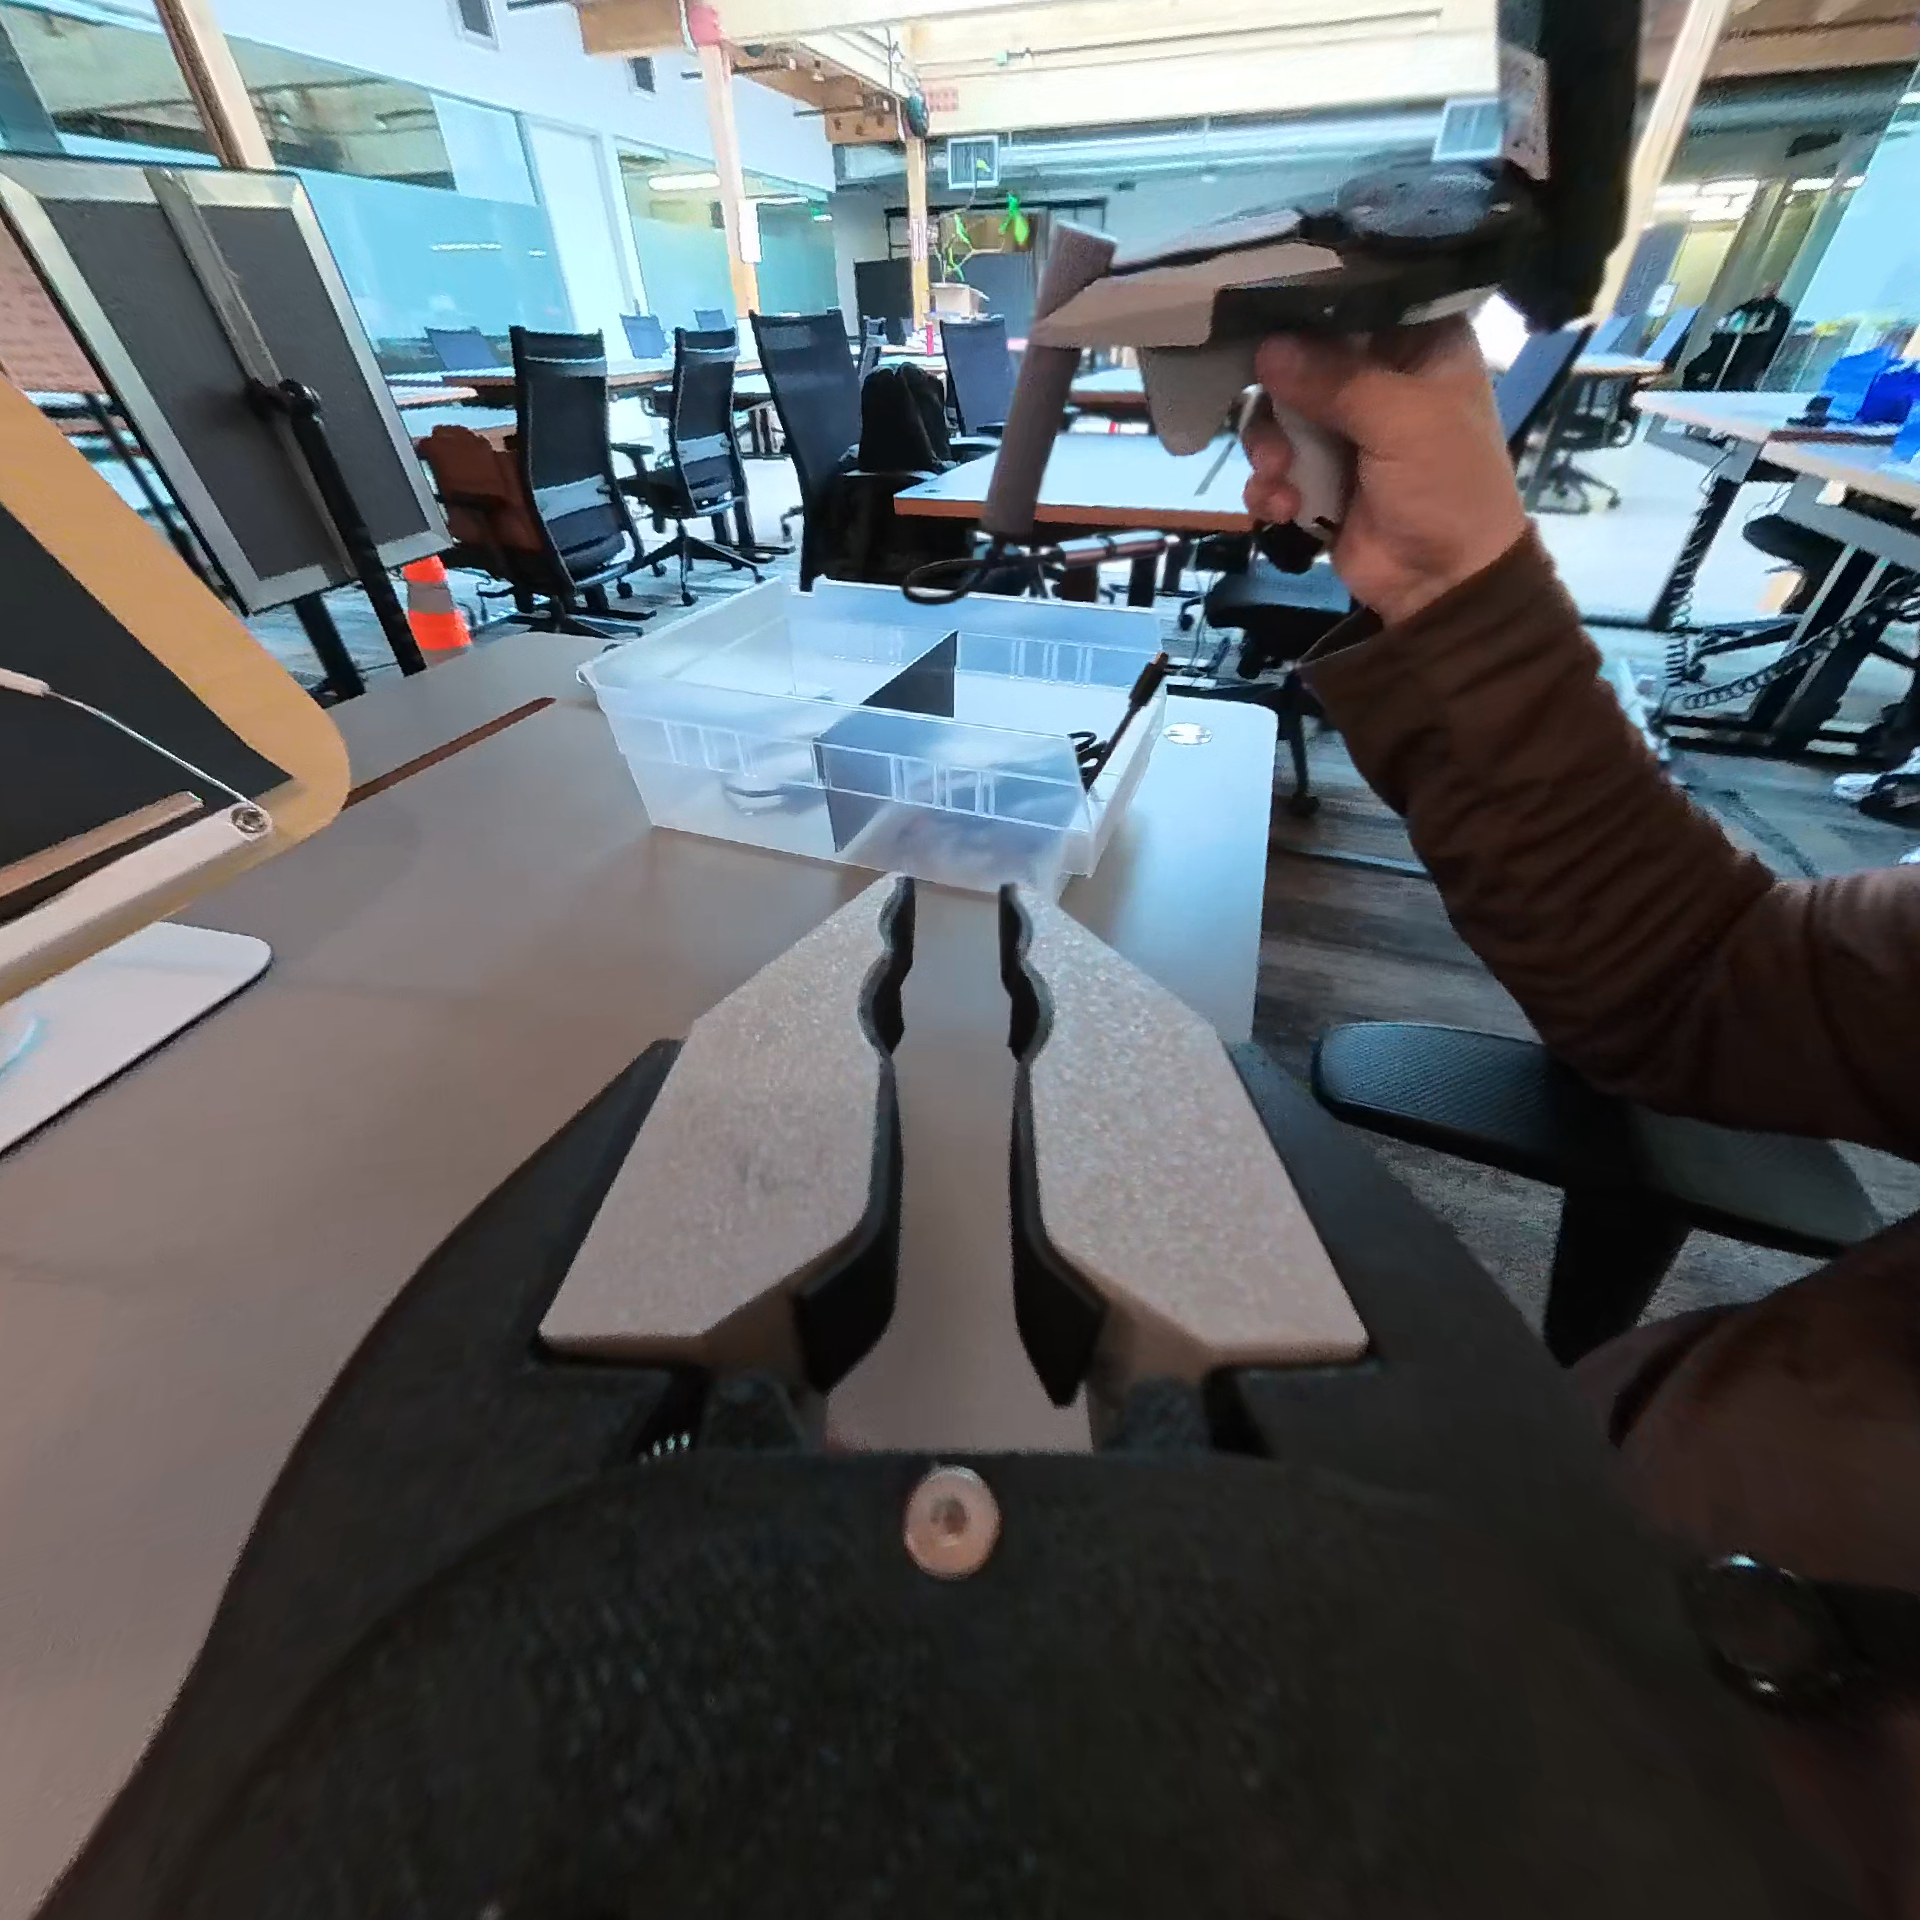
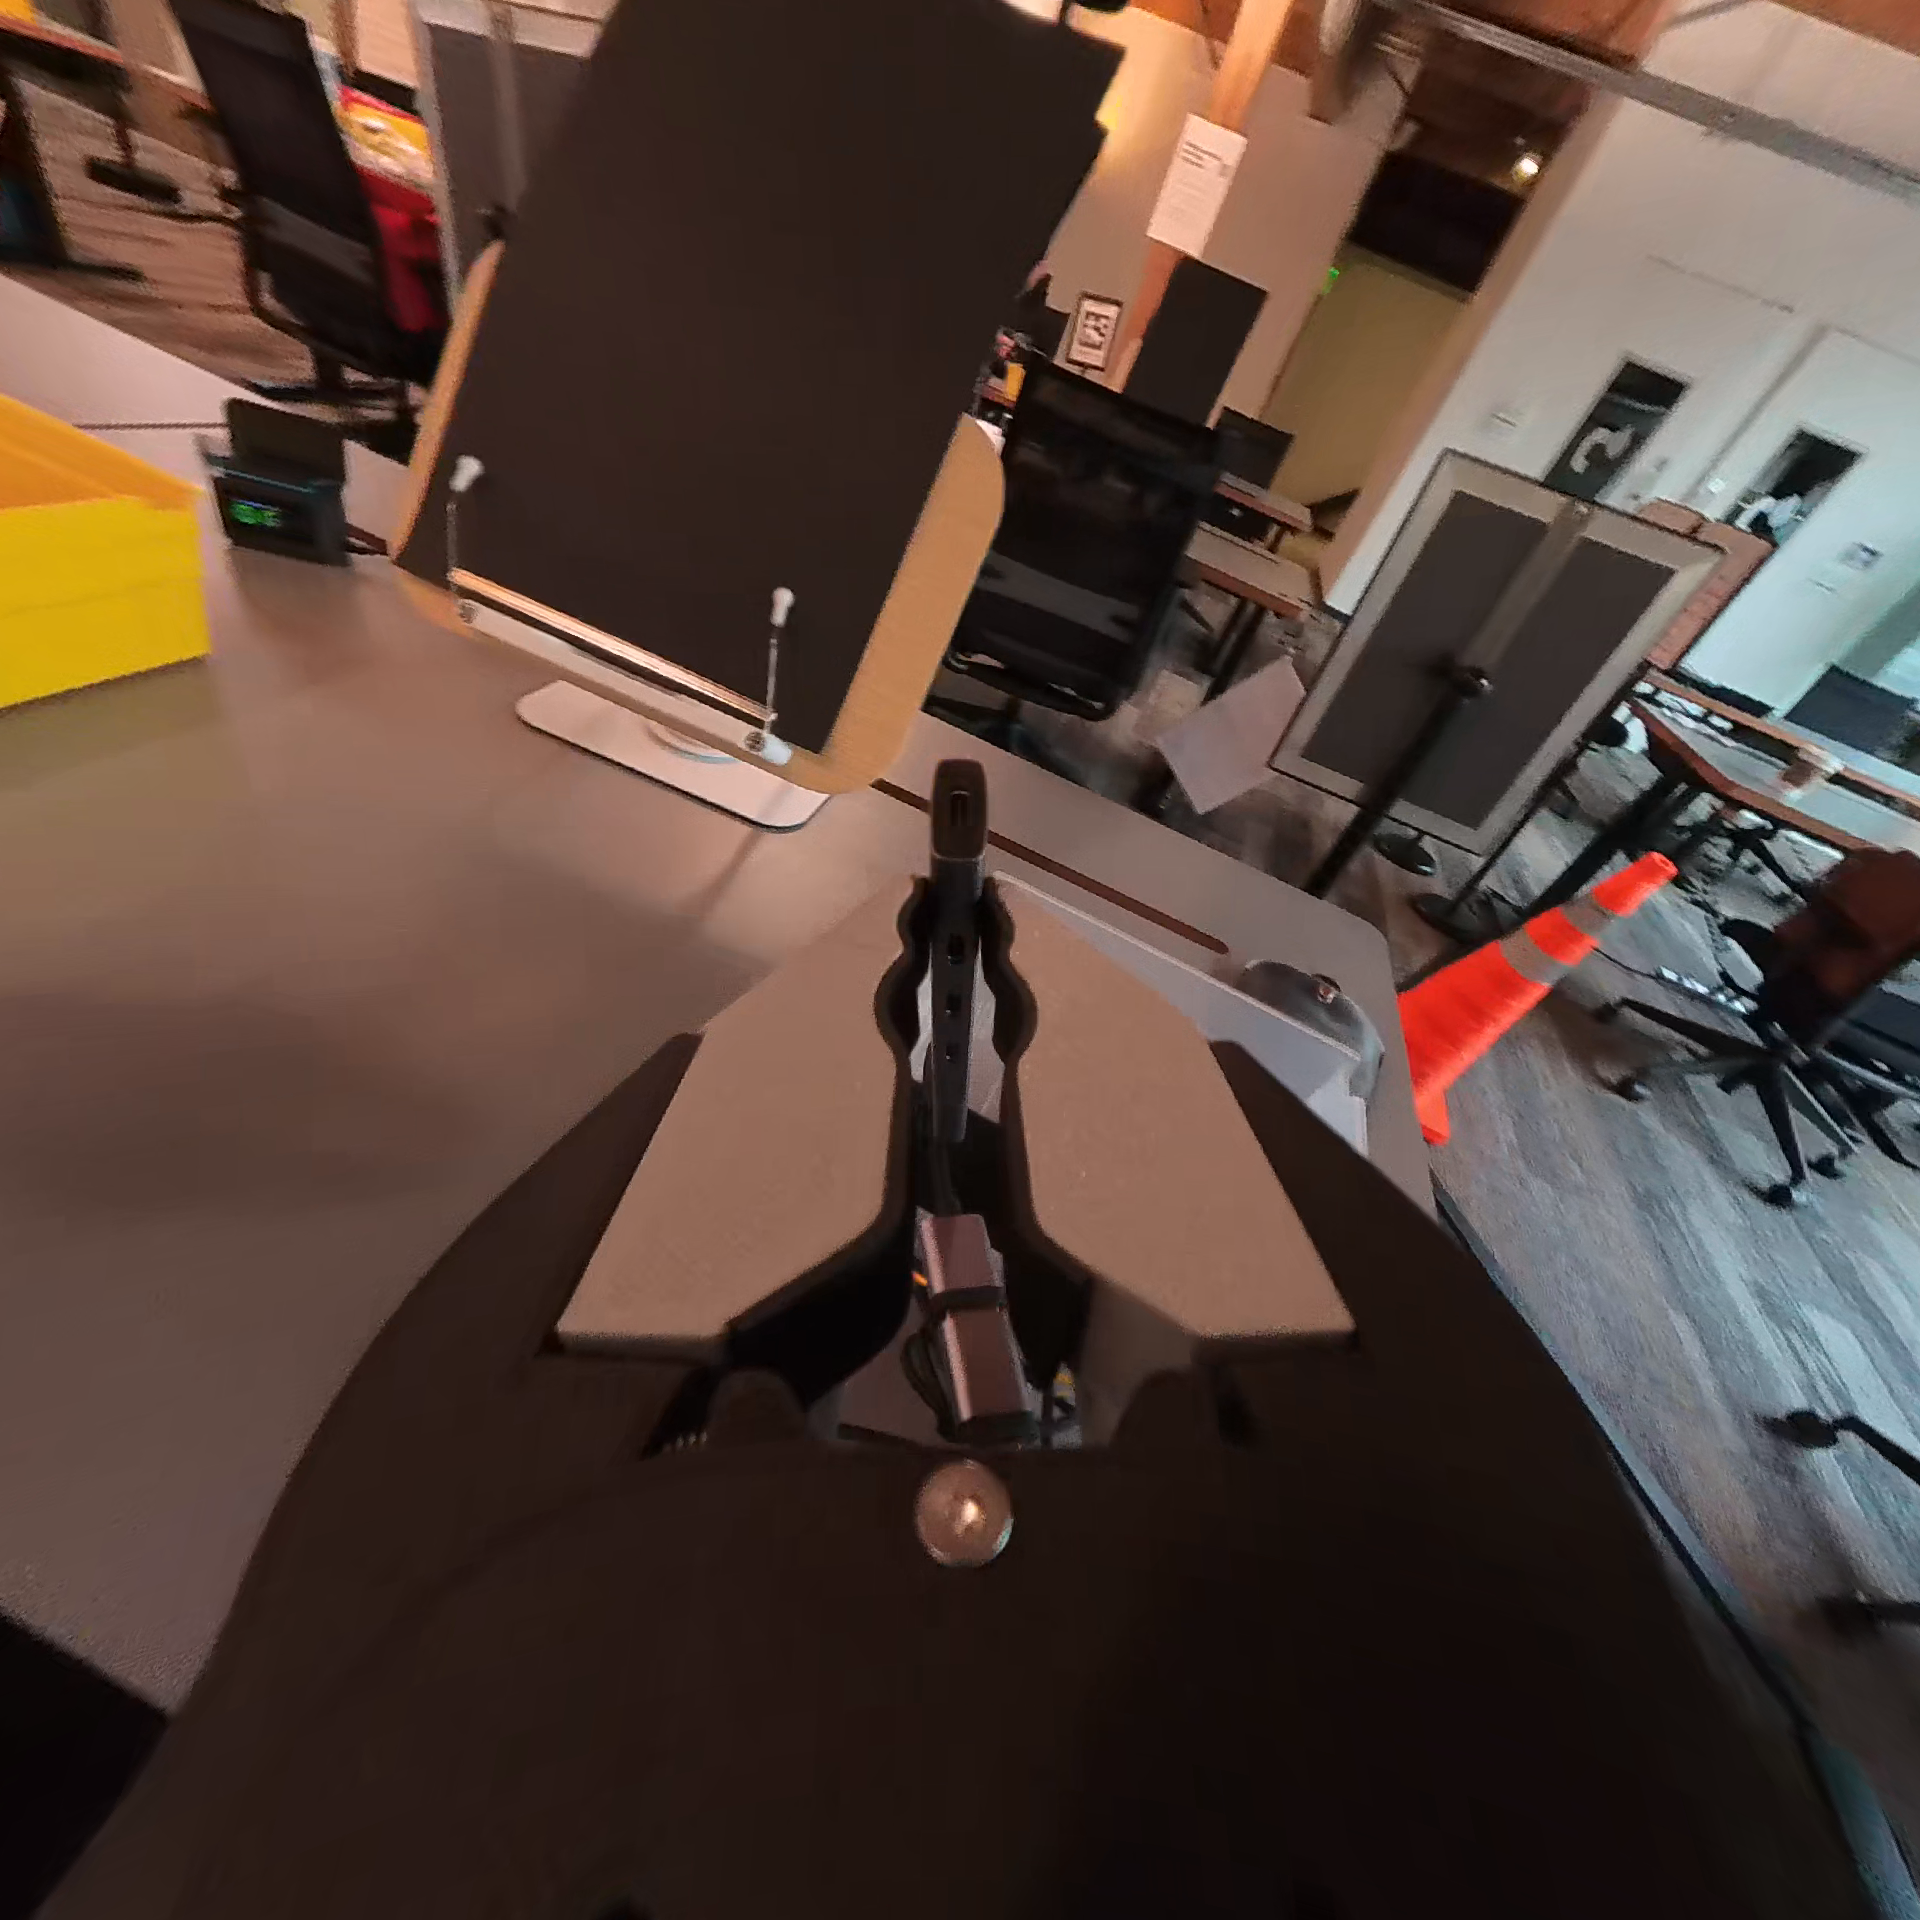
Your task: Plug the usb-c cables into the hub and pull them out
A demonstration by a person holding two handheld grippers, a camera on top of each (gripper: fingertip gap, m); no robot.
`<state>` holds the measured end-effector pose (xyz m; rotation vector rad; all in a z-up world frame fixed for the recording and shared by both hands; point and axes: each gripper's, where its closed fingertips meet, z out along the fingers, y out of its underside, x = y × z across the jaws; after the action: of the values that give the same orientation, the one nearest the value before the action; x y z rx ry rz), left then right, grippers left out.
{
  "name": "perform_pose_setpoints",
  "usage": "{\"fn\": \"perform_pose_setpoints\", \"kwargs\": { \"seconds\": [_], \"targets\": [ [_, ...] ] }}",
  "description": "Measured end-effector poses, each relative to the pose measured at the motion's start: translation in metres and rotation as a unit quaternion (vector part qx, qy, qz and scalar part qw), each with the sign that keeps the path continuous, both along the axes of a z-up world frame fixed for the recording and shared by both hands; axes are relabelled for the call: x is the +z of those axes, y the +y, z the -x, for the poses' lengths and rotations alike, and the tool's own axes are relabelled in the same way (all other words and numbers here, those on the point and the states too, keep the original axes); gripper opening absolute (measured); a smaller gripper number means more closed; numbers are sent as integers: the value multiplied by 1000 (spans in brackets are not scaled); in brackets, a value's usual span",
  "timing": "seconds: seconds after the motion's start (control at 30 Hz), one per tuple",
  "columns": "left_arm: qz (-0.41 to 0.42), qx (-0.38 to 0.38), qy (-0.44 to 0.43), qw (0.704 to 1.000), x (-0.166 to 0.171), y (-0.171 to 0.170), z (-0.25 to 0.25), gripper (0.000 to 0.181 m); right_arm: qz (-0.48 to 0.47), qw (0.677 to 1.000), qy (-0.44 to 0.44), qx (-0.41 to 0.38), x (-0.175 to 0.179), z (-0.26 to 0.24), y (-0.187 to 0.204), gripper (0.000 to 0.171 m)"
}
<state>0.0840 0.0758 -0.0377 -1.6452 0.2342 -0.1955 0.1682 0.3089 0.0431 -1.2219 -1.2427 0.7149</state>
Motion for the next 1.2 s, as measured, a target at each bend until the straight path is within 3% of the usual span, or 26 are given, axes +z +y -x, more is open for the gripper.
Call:
{"fn": "perform_pose_setpoints", "kwargs": {
  "seconds": [0.17,0.33,0.4,0.6,0.7,0.87,0.93,1.0,1.07,1.2],
  "targets": [
    [17,-5,10,1000,-4,-3,0,10,15,999,17,-49,2,18,41,5],
    [4,-22,-12,1000,6,-8,-1,13,32,993,-18,-115,0,48,114,5],
    [-5,-18,-9,1000,10,-10,1,13,66,988,-54,-126,-18,62,139,5],
    [-12,-9,-3,1000,16,-17,9,13,180,958,-154,-164,-86,87,184,38],
    [-19,-5,0,1000,25,-24,16,15,189,960,-155,-136,-79,92,159,40],
    [-45,48,7,998,44,-46,51,19,162,978,-124,-33,-39,93,69,60],
    [-57,82,4,995,53,-58,71,21,167,980,-91,61,-22,94,12,67],
    [-73,129,-2,989,63,-73,95,23,176,967,-49,177,-7,88,-51,88],
    [-87,168,-7,982,72,-89,114,27,183,950,-12,252,-1,78,-94,94],
    [-88,219,-1,972,85,-133,141,49,170,958,24,231,-8,75,-95,99]
  ]
}}
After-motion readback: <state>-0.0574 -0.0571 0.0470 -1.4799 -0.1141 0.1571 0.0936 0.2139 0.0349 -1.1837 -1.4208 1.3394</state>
